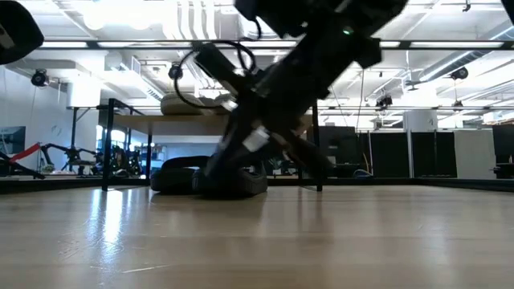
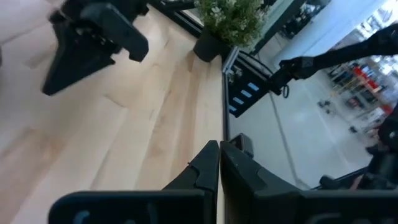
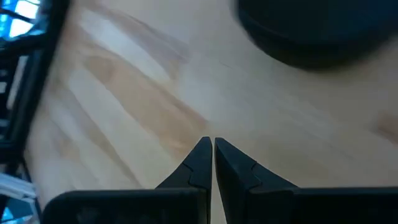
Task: Pick and place slides into the shelf
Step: Adjust the left and right black slides under the shelf
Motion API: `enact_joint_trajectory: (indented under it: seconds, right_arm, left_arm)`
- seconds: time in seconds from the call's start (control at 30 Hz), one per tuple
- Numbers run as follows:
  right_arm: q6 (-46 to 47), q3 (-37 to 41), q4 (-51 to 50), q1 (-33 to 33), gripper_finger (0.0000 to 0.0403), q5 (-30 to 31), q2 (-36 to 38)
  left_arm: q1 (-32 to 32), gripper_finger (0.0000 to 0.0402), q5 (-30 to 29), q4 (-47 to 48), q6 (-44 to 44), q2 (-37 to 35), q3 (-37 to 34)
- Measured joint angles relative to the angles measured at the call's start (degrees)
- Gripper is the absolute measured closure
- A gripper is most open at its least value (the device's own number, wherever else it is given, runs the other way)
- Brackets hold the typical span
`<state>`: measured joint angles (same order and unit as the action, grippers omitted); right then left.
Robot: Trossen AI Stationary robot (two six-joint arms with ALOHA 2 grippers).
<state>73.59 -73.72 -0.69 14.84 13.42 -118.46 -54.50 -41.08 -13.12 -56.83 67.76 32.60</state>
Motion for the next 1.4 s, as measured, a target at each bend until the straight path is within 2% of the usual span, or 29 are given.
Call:
enact_joint_trajectory:
  seconds: [0.17,0.3,0.67,1.0,1.4]
  right_arm:
    - [-6.3,-4.6,-4.0,-0.1,0.039,3.3,-0.6]
    - [-6.4,-5.5,-9.9,-0.9,0.039,6.3,-0.6]
    - [-9.4,-4.5,-9.2,-5.9,0.039,2.7,-1.9]
    - [-11.3,-4.5,-9.3,-10.3,0.039,4.9,-2.1]
    - [-11.3,-4.5,-9.4,-11.0,0.039,11.0,-2.1]
  left_arm:
    - [-0.1,0.0402,-0.1,-0.1,-1.3,-0.1,-0.1]
    - [-0.1,0.0402,-0.9,0.0,-1.3,0.0,-0.1]
    - [0.0,0.0402,-1.5,1.7,-0.9,0.1,-0.8]
    - [0.0,0.0402,-1.5,1.7,-1.2,0.1,-0.8]
    - [0.0,0.0402,-1.4,2.4,-1.3,0.1,-0.8]
